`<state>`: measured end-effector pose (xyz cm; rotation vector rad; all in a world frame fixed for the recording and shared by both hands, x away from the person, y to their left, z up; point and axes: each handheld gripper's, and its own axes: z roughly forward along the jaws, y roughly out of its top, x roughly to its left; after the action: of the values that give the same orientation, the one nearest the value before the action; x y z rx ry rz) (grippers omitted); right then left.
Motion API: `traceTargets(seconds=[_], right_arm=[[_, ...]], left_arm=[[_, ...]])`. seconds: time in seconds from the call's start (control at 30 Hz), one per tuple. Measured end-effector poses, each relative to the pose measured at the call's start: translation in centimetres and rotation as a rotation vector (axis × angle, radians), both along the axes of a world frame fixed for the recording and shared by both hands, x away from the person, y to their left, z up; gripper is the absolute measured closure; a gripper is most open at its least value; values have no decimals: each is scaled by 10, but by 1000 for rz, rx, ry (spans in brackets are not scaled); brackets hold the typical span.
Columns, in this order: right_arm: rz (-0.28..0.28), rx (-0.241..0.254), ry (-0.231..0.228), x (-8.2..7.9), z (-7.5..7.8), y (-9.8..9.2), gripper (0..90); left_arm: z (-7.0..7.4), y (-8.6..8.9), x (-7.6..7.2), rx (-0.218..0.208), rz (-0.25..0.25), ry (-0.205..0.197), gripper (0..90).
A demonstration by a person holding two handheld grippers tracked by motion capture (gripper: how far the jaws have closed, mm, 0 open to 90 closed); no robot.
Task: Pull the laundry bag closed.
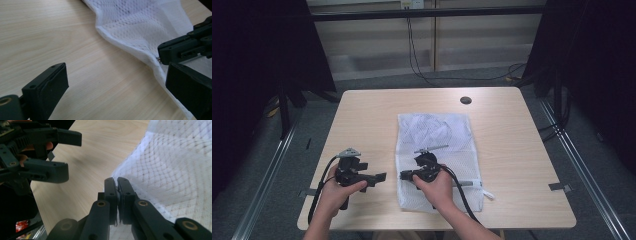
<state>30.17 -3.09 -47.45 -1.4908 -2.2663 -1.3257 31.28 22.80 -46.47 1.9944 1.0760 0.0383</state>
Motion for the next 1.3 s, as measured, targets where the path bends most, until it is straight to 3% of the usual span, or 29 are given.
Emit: traceTargets(seconds=[0.13, 0.4, 0.77, 0.97, 1.2, 1.3], right_arm=[[-7, 13, -12, 1, 3, -5, 869], [-14, 27, -20, 1, 8, -9, 869], [-21, 40, -34, -1, 11, -10, 869], [-24, 42, -35, -1, 13, -11, 869], [-20, 46, -43, -2, 14, -10, 869], [-20, 49, -43, -2, 16, -9, 868]], left_arm=[[0, -3, -1, -43, -11, 14, 46], [-4, -12, -2, -74, -45, 55, 42], [-9, -25, -2, -67, -91, 86, 43], [-12, -33, -3, -91, -111, 109, 59], [-15, -41, -3, -84, -136, 125, 80], [-16, -45, -3, -108, -136, 135, 125]])
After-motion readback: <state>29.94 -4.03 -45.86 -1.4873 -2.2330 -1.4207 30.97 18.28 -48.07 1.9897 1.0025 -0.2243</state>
